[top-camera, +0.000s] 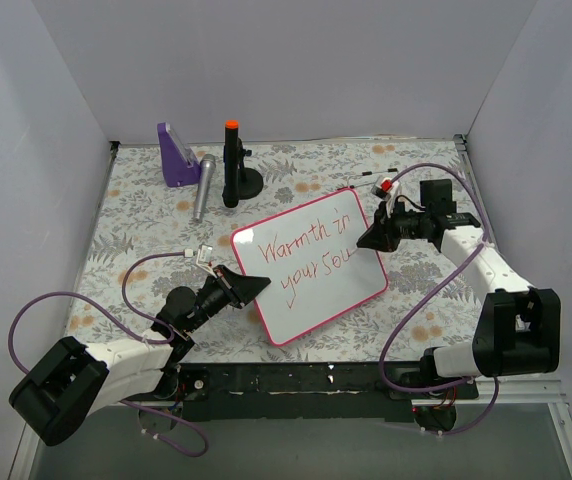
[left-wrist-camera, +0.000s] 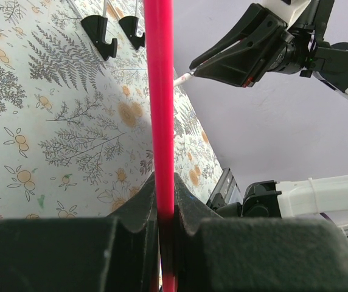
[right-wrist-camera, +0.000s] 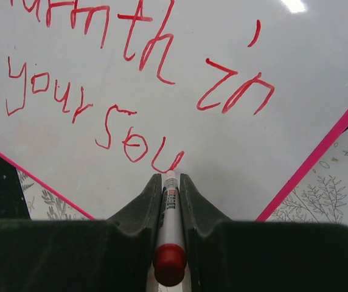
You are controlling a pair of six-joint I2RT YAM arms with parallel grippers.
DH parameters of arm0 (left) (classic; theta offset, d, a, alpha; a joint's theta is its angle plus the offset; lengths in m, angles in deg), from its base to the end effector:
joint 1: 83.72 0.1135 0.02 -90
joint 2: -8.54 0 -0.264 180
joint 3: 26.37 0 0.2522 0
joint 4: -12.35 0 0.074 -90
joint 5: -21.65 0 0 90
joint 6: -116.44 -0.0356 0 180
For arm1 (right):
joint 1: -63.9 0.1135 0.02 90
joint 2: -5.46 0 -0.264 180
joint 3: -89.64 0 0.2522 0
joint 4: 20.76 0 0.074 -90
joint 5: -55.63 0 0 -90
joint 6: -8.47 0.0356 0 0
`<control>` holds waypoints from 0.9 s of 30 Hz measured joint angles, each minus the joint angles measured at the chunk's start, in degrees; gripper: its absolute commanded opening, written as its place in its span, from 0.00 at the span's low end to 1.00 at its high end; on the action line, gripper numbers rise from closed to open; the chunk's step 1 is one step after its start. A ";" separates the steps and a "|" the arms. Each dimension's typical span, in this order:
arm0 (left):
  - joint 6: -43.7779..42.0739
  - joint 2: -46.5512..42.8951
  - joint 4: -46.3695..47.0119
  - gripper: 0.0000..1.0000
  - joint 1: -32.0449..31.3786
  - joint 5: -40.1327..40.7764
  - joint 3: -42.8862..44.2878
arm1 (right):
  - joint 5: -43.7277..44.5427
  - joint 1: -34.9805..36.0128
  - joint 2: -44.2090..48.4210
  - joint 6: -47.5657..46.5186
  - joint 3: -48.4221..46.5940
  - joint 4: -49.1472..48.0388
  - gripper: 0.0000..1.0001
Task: Write a sentence on the whiteboard
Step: Write on the whiteboard with the whiteboard marker without the cap.
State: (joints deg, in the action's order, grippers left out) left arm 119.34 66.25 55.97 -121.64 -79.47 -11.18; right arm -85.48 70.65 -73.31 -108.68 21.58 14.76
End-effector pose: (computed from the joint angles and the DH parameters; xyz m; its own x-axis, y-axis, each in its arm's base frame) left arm 0.1329 -0.1122 0.1683 -0.7549 -0.6541 0.0469 -0.0231 -0.0449 -0.9987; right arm 0.2778 0.0608 0.2560 -0.3604 -0.3312 -0.8720 -0.8687 0.4597 0.1845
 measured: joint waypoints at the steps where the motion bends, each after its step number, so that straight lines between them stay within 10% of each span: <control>1: -0.02 0.00 0.00 0.00 0.02 0.00 0.00 | 0.00 0.00 0.11 -0.33 0.22 0.61 0.01; 27: 0.04 0.00 0.94 0.00 0.00 -0.31 0.00 | -1.42 -4.11 1.99 3.85 -2.08 -2.99 0.01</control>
State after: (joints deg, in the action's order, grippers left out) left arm 119.39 66.25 56.91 -121.64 -79.78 -11.18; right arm -86.90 66.54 -71.32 -104.84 19.50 11.76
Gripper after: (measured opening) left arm 0.052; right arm 0.187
